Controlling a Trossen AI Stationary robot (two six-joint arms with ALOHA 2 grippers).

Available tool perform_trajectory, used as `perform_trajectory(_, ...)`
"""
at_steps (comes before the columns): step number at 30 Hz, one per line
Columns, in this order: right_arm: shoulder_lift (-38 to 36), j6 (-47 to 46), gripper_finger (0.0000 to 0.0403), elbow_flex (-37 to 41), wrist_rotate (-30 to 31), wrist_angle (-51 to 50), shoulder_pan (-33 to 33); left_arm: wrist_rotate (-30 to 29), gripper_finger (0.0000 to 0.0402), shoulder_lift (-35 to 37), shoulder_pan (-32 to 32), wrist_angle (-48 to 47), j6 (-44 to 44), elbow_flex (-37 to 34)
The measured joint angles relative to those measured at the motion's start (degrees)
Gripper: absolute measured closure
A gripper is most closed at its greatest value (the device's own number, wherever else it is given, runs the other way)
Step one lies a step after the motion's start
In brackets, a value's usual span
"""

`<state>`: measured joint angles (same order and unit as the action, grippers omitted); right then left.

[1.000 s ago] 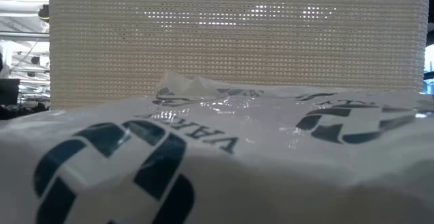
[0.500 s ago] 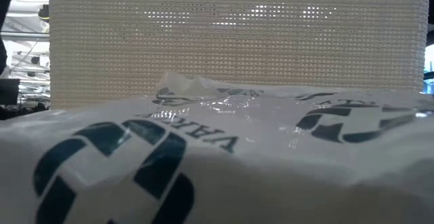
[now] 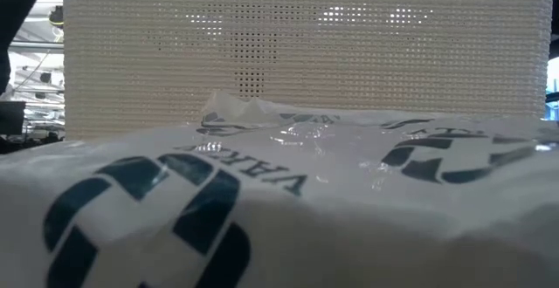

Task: Pick & place medical supplies in basket/bin
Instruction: Put the left white rolled gauze into the white basket

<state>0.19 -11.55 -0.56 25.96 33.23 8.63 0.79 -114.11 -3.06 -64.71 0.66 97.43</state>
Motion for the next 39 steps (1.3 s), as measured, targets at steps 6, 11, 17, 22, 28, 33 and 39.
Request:
perform_trajectory(6, 0.0, 0.0, 0.0243, 0.0, 0.0, -0.2, 0.0, 2.2, 0.0349, -2.1, -1.5, -0.1, -1.6, 0.0)
perform_trajectory(11, 0.0, -0.2, 0.0243, 0.0, 0.0, -0.2, 0.0, 4.5, 0.0349, -2.3, -1.2, 0.3, -5.1, -1.8)
perform_trajectory(17, 0.0, -0.2, 0.0243, 0.0, 0.0, -0.2, 0.0, 4.3, 0.0349, -2.3, -1.0, 0.8, -7.3, -5.1)
perform_trajectory(22, 0.0, -0.2, 0.0243, 0.0, 0.0, -0.2, 0.0, 3.9, 0.0348, -2.3, -0.9, 1.9, -7.8, -8.0)
perform_trajectory(28, 0.0, -0.2, 0.0243, 0.0, 0.0, -0.2, 0.0, 3.8, 0.0348, -2.3, -0.9, 4.7, -9.1, -12.5)
perform_trajectory(33, 0.0, -0.2, 0.0243, 0.0, 0.0, -0.2, 0.0, 3.4, 0.0348, -2.3, -0.8, 6.5, -9.8, -15.7)
perform_trajectory(39, 0.0, -0.2, 0.0243, 0.0, 0.0, 0.5, 0.0, 3.6, 0.0342, -2.1, -0.5, 7.2, -10.6, -17.2)
